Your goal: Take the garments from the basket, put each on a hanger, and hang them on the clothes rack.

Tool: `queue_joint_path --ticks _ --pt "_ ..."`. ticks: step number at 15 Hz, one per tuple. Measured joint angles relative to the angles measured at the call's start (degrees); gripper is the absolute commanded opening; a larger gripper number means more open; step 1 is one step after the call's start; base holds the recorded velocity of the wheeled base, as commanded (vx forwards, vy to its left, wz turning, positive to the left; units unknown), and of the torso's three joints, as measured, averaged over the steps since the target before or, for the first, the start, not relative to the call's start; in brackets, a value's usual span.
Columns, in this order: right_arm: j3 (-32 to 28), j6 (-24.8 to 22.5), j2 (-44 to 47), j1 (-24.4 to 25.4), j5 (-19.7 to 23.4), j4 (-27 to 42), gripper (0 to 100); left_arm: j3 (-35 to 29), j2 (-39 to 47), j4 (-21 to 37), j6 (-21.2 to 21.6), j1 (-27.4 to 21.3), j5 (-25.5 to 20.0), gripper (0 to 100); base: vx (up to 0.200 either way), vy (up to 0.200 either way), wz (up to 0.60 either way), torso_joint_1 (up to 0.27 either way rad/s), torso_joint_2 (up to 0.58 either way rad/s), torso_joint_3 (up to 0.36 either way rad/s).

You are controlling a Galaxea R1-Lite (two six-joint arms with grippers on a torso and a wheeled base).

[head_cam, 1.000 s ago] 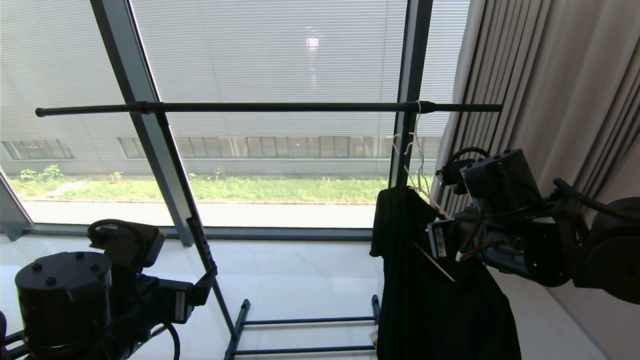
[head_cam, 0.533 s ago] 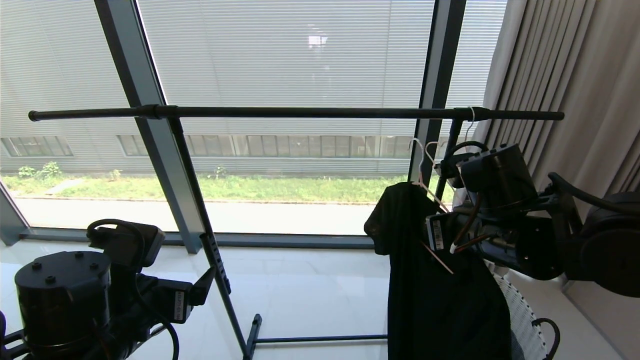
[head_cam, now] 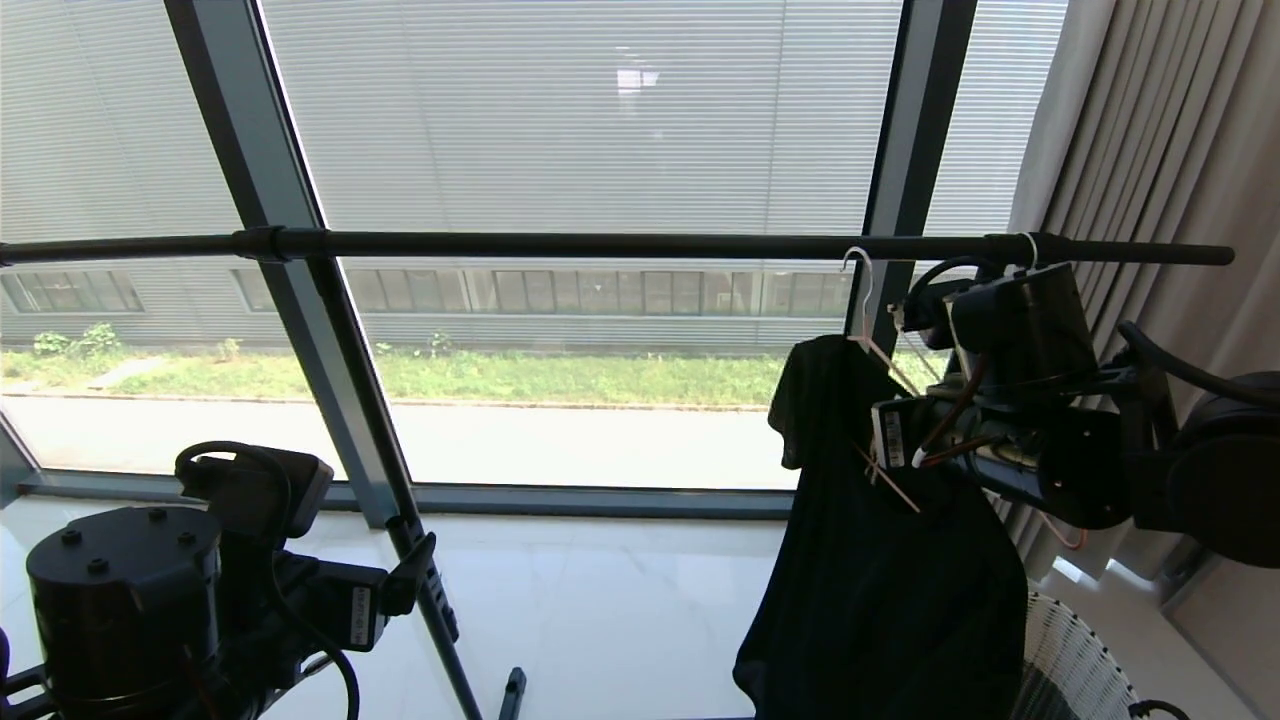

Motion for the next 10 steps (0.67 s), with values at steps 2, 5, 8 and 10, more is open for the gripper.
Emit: queue_joint_path --ticks 2,5,8,10 --pt "0.11 -0.09 -0.39 -0.15 -0.05 -0.07 0 0.09 -0.01 -0.02 0.0 -0.3 -0.02 100 0.0 0.0 0.0 0.0 0.0 0.0" --pt "3.22 -0.52 -2.36 0.9 -0.02 -0.13 0 0.17 -0.04 0.0 0.02 -0.85 0.0 100 0.0 0.0 0.0 0.0 0.0 0.0" --pt "9.07 -0.71 -5.73 2.15 -0.02 -1.72 0 0.11 -0.04 0.0 0.0 -0.96 0.0 100 0.0 0.0 0.0 0.0 0.0 0.0" --pt "10.89 -2.17 -7.55 2.45 0.09 -4.44 0 0.09 -0.04 0.0 0.0 -1.02 0.0 100 0.0 0.0 0.0 0.0 0.0 0.0"
